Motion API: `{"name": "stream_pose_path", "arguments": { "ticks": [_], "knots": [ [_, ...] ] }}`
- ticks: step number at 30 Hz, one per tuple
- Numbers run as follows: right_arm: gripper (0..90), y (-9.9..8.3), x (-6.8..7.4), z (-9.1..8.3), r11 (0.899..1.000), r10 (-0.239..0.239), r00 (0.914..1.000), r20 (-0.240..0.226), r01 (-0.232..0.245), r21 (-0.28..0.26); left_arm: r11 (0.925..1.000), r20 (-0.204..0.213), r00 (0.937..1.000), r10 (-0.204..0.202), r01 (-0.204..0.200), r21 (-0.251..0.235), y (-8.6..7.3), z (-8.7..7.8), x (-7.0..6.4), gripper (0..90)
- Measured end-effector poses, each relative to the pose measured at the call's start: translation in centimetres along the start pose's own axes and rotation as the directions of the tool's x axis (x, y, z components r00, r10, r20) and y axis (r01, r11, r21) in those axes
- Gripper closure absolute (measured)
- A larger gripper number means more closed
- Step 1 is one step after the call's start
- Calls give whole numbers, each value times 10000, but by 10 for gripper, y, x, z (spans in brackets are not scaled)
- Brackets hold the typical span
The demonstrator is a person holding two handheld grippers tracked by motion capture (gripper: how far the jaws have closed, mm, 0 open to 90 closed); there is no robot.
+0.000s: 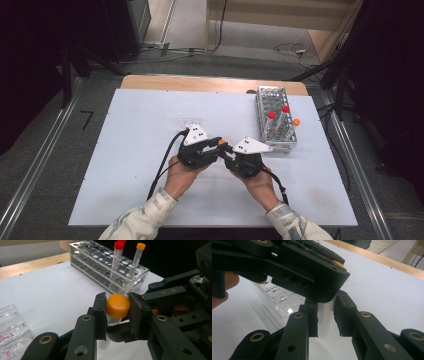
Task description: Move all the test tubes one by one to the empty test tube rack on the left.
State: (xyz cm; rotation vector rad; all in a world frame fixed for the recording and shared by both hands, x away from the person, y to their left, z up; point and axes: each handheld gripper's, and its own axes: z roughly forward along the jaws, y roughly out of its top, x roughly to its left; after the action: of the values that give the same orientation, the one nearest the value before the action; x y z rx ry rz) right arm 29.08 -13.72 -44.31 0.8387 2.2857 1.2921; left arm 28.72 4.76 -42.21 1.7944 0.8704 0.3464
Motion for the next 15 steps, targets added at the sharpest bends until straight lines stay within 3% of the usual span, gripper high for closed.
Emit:
{"name": "stream_pose_path", "arguments": {
  "ticks": [7, 15],
  "knots": [
    [511, 1, -4, -5, 9999, 0, 9997, -230, -3, -124, 9991, -77, 9998, -190, 187, -387, 5, -10, 5, 693],
    [350, 3, -19, -16, 9984, 551, 9983, -163, -553, -136, 9937, -383, 9977, -558, 518, -994, 18, -34, 16, 693]
  ]
}}
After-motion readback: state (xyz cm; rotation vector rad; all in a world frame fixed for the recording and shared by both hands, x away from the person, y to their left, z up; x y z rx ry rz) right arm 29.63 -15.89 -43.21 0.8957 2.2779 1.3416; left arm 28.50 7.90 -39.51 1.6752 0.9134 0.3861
